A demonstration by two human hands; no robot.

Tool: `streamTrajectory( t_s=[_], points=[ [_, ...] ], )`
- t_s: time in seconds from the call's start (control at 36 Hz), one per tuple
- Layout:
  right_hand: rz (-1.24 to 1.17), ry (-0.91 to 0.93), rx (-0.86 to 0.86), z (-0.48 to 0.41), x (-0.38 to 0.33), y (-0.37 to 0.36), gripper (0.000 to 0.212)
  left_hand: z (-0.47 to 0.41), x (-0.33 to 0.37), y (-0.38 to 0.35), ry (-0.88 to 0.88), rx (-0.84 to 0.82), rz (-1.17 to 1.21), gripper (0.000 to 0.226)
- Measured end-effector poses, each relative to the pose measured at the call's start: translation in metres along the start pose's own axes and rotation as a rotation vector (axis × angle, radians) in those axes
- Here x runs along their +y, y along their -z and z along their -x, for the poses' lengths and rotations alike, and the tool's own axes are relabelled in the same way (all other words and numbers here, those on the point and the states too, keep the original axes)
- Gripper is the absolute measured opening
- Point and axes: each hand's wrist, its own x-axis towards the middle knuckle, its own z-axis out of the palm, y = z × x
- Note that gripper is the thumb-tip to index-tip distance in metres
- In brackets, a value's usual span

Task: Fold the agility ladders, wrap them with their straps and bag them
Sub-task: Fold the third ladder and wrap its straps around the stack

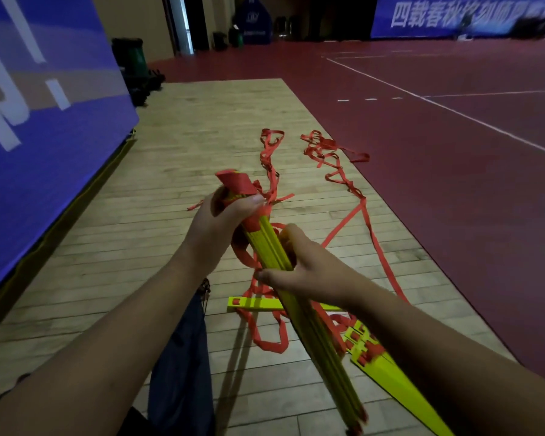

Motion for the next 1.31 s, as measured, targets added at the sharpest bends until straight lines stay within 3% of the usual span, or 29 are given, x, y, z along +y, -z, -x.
streamTrajectory(
  t_s=[0.14,0.25,0.33,0.39,0.44,0.5,0.56,0.61,0.67,0.75,0.86,0.97,1.06,1.19,1.31],
  points=[
    [-0.296,-0.024,-0.296,0.001,0.002,-0.003,0.069,-0.001,0.003,0.0,-0.017,-0.095,0.11,0.048],
    [-0.737,-0.069,-0.563,0.005,0.003,-0.022,0.035,-0.002,-0.003,0.003,0.009,-0.124,0.109,0.048],
    [-0.72,-0.094,-0.449,0.007,-0.003,-0.021,0.022,-0.005,-0.003,0.013,0.073,-0.163,0.064,0.053],
    [-0.695,-0.131,-0.302,0.01,-0.01,-0.018,0.021,-0.007,-0.001,0.021,0.215,-0.229,0.059,0.081],
    [-0.629,-0.141,-0.159,0.011,-0.011,-0.013,0.023,-0.007,0.001,0.032,0.39,-0.308,0.035,0.107],
    [-0.52,-0.14,-0.023,0.008,-0.008,-0.004,0.023,-0.004,-0.001,0.039,0.456,-0.382,-0.145,0.117],
    [-0.454,-0.15,0.075,0.005,-0.003,0.007,0.028,0.0,-0.005,0.041,0.44,-0.416,-0.306,0.117],
    [-0.35,-0.159,0.139,0.002,0.004,0.013,0.032,-0.001,-0.008,0.035,0.418,-0.372,-0.285,0.105],
    [-0.209,-0.186,0.173,-0.001,0.012,0.013,0.033,-0.001,-0.006,0.019,0.409,-0.299,-0.226,0.086],
    [0.163,-0.221,0.196,-0.004,0.018,0.0,0.043,0.006,-0.016,-0.011,0.399,-0.094,-0.352,0.063],
    [0.49,-0.197,0.152,-0.003,0.018,-0.012,0.073,0.011,-0.037,-0.023,0.425,0.251,-0.427,0.065],
    [0.359,-0.119,0.083,0.0,0.017,-0.006,0.058,0.004,-0.038,-0.017,0.36,0.207,-0.311,0.053],
    [0.22,-0.063,0.183,0.0,0.015,-0.006,0.056,-0.001,-0.035,-0.015,0.29,0.132,-0.252,0.051],
    [0.611,0.031,0.454,-0.003,0.013,-0.018,0.044,-0.005,-0.024,-0.007,0.304,0.019,-0.243,0.057],
    [0.694,0.028,0.381,-0.005,0.017,-0.024,0.04,0.0,-0.033,-0.011,0.411,0.096,-0.148,0.05]
  ],
)
